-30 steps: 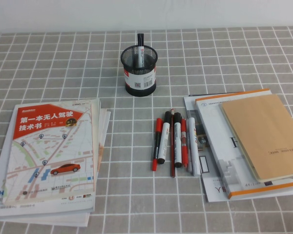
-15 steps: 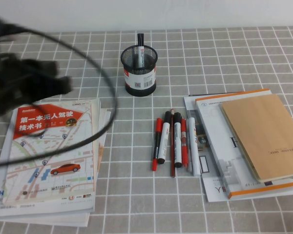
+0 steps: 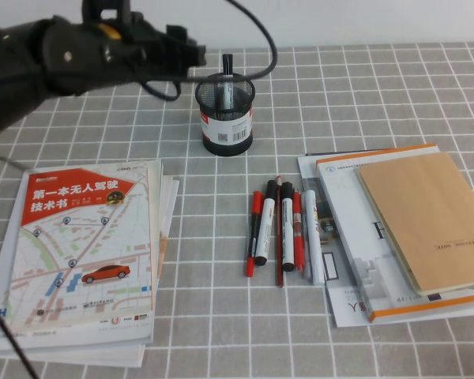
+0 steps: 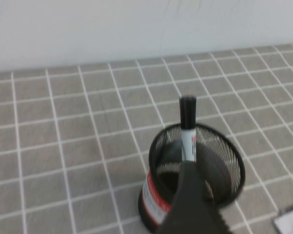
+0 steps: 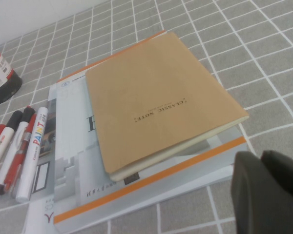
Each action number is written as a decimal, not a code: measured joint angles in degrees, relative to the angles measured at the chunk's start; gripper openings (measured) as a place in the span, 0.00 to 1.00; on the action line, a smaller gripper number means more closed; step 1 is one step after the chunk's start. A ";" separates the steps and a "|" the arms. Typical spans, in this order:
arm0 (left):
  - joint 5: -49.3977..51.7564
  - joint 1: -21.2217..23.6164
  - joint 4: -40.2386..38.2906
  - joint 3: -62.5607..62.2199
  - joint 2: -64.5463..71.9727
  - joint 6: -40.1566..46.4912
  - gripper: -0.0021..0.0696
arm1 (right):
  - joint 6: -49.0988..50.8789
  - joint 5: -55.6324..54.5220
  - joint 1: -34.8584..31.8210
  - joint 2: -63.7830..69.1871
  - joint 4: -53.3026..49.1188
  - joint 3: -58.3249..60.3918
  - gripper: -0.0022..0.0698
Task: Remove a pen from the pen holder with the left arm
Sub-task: 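Take a marker out of the pen holder and lay it on the table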
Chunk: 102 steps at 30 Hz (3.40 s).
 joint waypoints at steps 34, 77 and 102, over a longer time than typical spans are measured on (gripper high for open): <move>-3.14 -2.20 -19.98 -29.49 32.31 13.48 0.65 | 0.00 0.00 0.00 0.00 0.00 0.00 0.01; 14.75 -2.55 -17.39 -29.51 7.11 25.59 0.16 | 0.00 0.00 0.00 0.00 0.00 0.00 0.01; 52.97 -2.82 -9.27 -29.91 21.68 9.40 0.16 | 0.00 0.00 0.00 0.00 0.00 0.00 0.01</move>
